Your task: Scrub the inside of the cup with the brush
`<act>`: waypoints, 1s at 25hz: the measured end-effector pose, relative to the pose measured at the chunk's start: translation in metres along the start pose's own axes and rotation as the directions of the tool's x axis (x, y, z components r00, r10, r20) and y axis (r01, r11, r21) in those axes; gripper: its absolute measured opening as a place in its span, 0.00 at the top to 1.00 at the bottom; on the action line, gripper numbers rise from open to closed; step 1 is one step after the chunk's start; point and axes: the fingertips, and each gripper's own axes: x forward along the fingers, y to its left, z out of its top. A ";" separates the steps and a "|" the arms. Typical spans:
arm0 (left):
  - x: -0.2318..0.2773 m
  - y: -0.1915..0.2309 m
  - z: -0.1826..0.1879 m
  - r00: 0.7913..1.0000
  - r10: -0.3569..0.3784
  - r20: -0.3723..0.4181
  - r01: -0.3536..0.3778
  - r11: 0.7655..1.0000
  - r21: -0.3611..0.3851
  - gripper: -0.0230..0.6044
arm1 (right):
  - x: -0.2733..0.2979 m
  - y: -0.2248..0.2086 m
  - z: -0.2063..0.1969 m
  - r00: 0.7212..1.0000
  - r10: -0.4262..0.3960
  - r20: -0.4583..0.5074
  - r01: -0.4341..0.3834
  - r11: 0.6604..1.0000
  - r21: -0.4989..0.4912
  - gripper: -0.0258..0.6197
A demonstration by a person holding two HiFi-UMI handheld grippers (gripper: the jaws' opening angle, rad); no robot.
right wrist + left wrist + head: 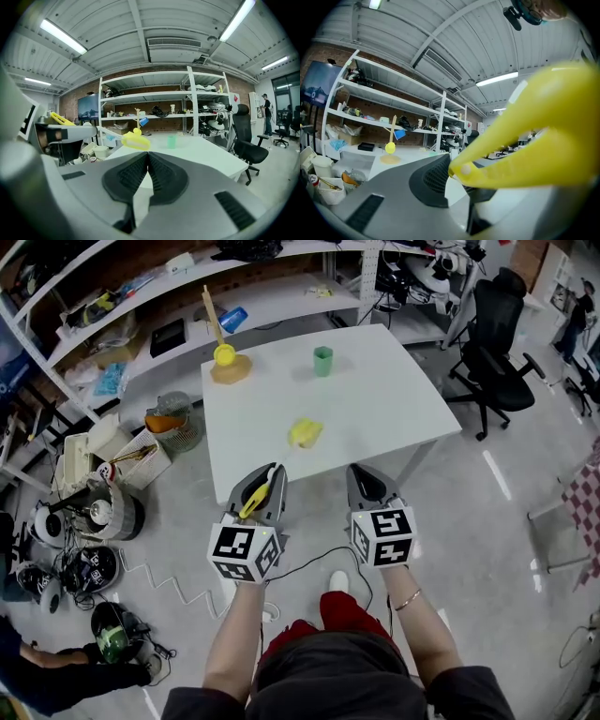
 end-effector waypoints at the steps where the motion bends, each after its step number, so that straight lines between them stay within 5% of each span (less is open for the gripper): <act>1: 0.010 0.001 0.001 1.000 0.005 -0.003 -0.005 1.000 -0.002 0.89 | 0.008 -0.008 0.001 1.000 0.001 -0.008 -0.001 1.000 -0.001 0.93; 12: 0.109 0.012 0.011 0.998 0.057 -0.016 -0.057 0.998 -0.004 0.89 | 0.077 -0.080 0.015 0.998 0.044 -0.034 -0.044 0.999 0.006 0.93; 25: 0.152 0.029 0.041 0.995 0.098 0.006 -0.098 0.995 0.034 0.89 | 0.128 -0.100 0.032 0.996 0.079 -0.030 -0.080 0.997 -0.008 0.93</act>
